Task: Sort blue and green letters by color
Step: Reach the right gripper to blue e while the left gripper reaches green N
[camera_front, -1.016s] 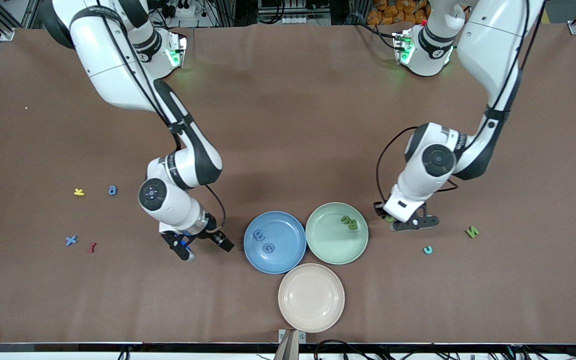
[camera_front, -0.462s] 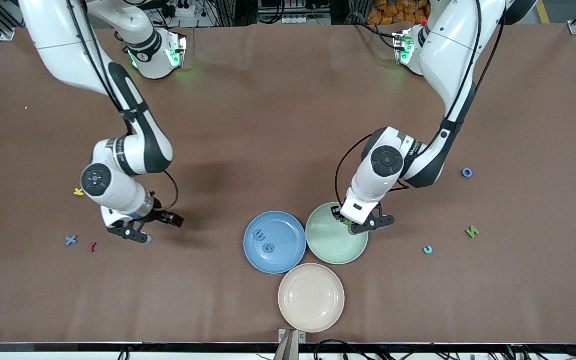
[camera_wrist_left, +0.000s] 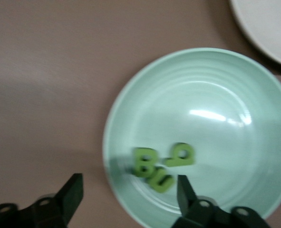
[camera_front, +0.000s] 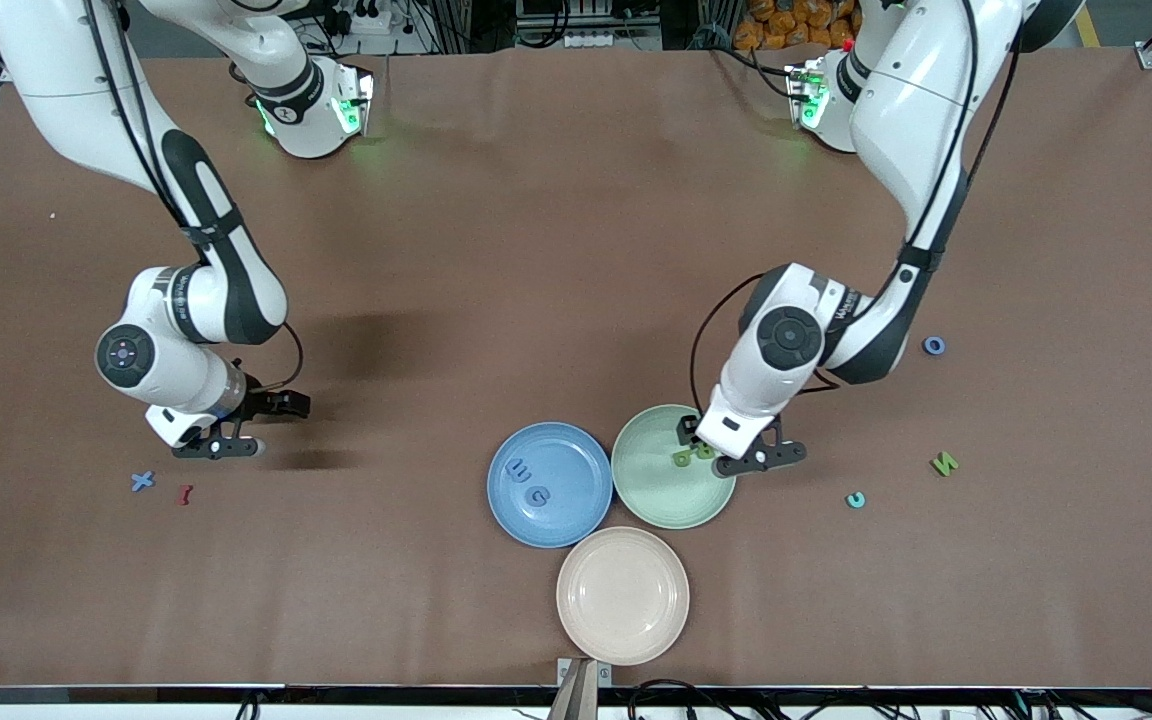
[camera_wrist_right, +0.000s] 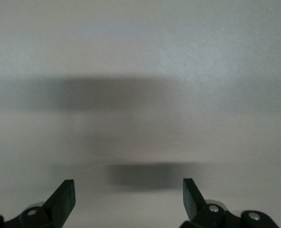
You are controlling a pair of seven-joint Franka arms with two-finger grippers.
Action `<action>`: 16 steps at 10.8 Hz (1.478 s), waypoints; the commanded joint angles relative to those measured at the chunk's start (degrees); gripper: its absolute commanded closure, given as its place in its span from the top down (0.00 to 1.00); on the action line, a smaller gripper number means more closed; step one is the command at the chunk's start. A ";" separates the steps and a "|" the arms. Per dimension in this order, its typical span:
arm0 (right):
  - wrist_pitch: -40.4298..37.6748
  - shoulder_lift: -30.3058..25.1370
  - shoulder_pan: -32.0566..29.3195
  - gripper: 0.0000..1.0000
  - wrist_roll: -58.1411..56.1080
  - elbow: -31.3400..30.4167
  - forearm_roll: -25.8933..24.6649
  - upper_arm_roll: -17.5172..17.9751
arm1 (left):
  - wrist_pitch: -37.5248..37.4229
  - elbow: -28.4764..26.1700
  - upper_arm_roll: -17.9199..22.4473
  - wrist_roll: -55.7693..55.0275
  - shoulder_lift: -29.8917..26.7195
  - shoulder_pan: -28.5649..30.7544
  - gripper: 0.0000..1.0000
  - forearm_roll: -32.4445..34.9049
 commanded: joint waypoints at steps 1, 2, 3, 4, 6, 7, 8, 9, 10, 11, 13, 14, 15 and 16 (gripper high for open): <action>-3.55 -2.50 -3.93 1.00 -12.36 -1.91 -1.04 -0.88 | -2.93 -3.39 -1.97 11.03 -3.71 8.02 1.00 1.36; -3.73 -2.50 -3.94 1.00 -15.53 -2.08 -1.04 -2.63 | -3.10 -3.66 -3.20 14.55 -3.71 11.36 1.00 1.53; -4.61 -2.50 -4.02 1.00 -18.43 -2.17 -1.04 -4.39 | -4.15 -3.66 -3.47 17.89 -3.71 14.09 1.00 3.71; -5.31 -2.50 -3.94 1.00 -20.20 -2.26 -0.95 -5.88 | -4.42 -3.66 -4.87 18.71 -3.45 16.99 1.00 6.17; -4.97 -2.50 -4.02 1.00 -20.84 -4.00 -0.87 -6.51 | -4.51 -3.66 -7.34 21.94 -2.31 24.02 1.00 12.24; -4.79 -2.50 -4.02 1.00 -20.75 -4.97 -0.60 -6.60 | -4.51 -3.92 -7.60 24.92 -2.31 26.57 1.00 12.35; -4.44 -3.28 -4.02 1.00 -20.75 -6.37 -0.25 -6.77 | -4.51 -4.27 -7.96 28.09 -2.48 29.12 1.00 12.26; -3.31 -4.59 -3.94 1.00 -20.31 -8.39 -0.16 -6.78 | -4.51 -4.27 -7.96 30.47 -2.31 30.97 1.00 12.26; -2.25 -5.74 -3.94 1.00 -20.22 -10.24 -0.16 -6.78 | -4.51 -4.27 -7.96 31.01 -1.96 32.65 1.00 12.26; -1.89 -5.92 -3.94 1.00 -20.22 -10.78 -0.16 -6.78 | -4.51 -4.19 -7.96 31.02 -1.35 33.62 1.00 12.26; -1.10 -5.49 -3.94 1.00 -19.44 -10.78 -0.07 -6.78 | -4.33 -4.19 -7.96 31.02 -0.73 35.73 1.00 12.26; -0.23 -5.22 -3.85 1.00 -18.91 -10.78 -0.07 -6.78 | -4.25 -4.19 -8.05 31.11 -0.12 36.44 1.00 12.26; 0.82 -4.96 -3.68 1.00 -18.64 -10.78 -0.07 -6.78 | -4.07 -3.93 -8.05 31.11 0.41 37.14 1.00 12.26; 1.53 -4.44 -3.67 1.00 -18.64 -10.78 0.01 -6.78 | -3.89 -3.92 -8.05 31.11 0.68 37.67 1.00 12.26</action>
